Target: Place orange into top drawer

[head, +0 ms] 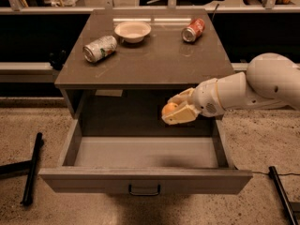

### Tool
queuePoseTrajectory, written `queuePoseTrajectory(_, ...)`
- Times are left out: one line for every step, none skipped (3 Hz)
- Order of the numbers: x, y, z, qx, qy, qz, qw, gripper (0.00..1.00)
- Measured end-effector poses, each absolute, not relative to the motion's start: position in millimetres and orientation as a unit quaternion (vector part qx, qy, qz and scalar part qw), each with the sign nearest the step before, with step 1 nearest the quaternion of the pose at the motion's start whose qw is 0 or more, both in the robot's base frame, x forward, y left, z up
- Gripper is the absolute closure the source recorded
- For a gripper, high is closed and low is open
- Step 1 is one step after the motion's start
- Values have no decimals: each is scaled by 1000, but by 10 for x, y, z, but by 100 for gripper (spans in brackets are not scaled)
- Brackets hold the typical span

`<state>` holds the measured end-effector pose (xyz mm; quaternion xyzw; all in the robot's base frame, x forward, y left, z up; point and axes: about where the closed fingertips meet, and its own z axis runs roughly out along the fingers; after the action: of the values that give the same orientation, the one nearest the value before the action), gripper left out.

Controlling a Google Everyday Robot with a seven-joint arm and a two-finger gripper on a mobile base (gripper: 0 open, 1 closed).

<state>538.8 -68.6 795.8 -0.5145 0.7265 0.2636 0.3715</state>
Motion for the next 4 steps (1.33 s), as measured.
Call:
queuePoseTrajectory(5390,-685,7962,-515,726,264,372,100)
queuePoseTrajectory(5431,-646,7797,-502,735,261,373,100)
queuePoseTrajectory(5585,-651,7528,-477,748,253,386,100)
queuePoseTrajectory(5779,-566,7234,-461,752,261,392,100)
